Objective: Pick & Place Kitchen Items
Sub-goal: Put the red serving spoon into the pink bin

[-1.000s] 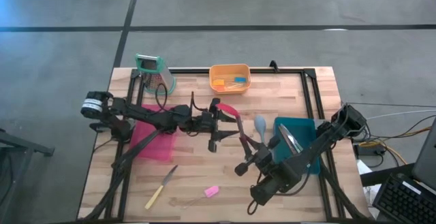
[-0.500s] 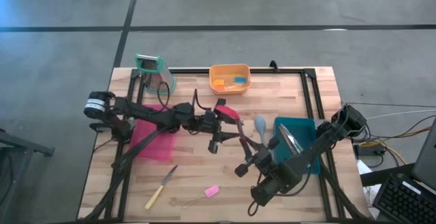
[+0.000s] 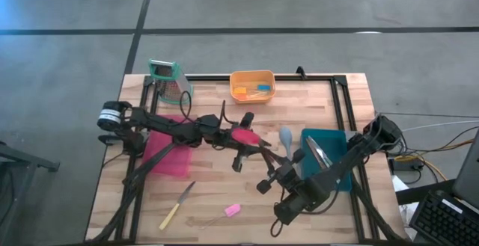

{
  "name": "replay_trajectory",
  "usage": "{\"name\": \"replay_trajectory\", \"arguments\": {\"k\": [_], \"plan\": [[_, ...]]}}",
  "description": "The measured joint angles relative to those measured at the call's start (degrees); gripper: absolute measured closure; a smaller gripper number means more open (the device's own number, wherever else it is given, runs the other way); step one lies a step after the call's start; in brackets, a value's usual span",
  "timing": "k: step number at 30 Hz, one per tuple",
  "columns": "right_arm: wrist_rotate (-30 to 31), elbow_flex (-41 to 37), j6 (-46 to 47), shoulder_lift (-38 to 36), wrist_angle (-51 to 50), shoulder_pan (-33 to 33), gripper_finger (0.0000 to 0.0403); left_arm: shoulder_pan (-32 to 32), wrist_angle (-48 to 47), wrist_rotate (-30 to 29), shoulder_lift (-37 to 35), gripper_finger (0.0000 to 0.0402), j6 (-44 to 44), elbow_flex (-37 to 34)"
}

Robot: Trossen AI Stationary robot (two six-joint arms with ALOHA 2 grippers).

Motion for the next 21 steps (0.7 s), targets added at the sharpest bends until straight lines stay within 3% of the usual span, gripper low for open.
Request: {"name": "replay_trajectory", "arguments": {"k": [12, 21], "plan": [[-3.7, 0.2, -2.8, -0.1, 0.5, -0.1, 0.036, 0.2, -7.1, 0.6, -3.0, 0.0349, 2.7, -0.2], [-12.2, 0.9, -7.6, -0.4, 4.0, -0.3, 0.036, 0.1, -17.2, 0.5, -7.6, 0.0349, 4.8, -0.3]]}}
